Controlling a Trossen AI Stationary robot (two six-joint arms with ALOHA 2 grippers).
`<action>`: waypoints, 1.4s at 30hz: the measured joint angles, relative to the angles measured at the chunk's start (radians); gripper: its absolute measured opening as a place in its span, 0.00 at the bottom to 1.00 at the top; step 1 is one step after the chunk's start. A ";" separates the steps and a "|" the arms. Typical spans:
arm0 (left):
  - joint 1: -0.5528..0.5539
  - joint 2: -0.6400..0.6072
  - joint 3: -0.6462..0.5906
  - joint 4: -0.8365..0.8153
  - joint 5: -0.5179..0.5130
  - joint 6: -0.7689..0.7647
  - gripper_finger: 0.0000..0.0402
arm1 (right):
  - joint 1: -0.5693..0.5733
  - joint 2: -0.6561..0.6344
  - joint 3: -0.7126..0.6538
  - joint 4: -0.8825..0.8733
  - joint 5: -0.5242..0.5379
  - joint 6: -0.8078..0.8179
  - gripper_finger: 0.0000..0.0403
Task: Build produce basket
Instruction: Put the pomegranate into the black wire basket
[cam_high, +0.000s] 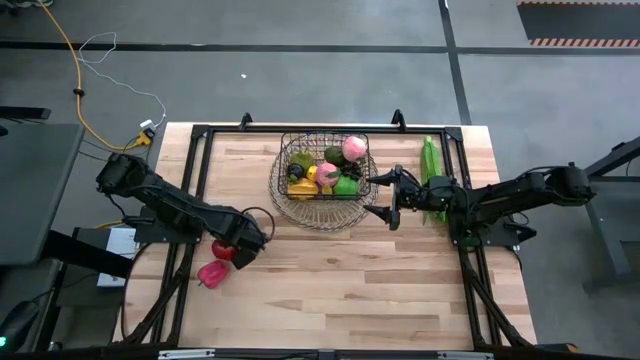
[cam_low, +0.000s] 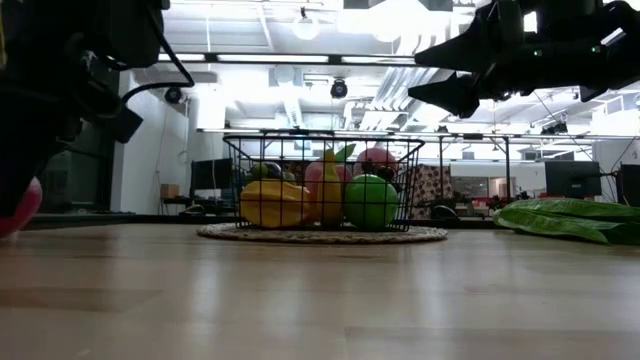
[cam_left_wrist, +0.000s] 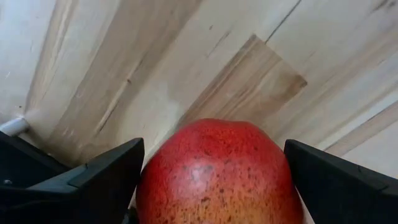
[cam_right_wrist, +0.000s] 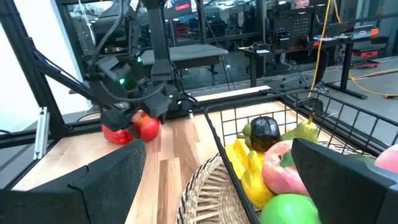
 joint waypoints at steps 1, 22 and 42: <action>-0.006 0.003 0.000 0.000 0.000 0.000 0.94 | 0.000 0.000 0.000 0.000 0.003 0.000 0.97; -0.028 0.006 0.000 -0.056 0.120 0.070 0.74 | 0.000 0.000 0.000 -0.002 0.005 0.000 0.97; -0.010 -0.039 0.232 0.271 -0.193 0.602 0.71 | 0.000 0.000 0.000 -0.008 0.018 -0.003 0.97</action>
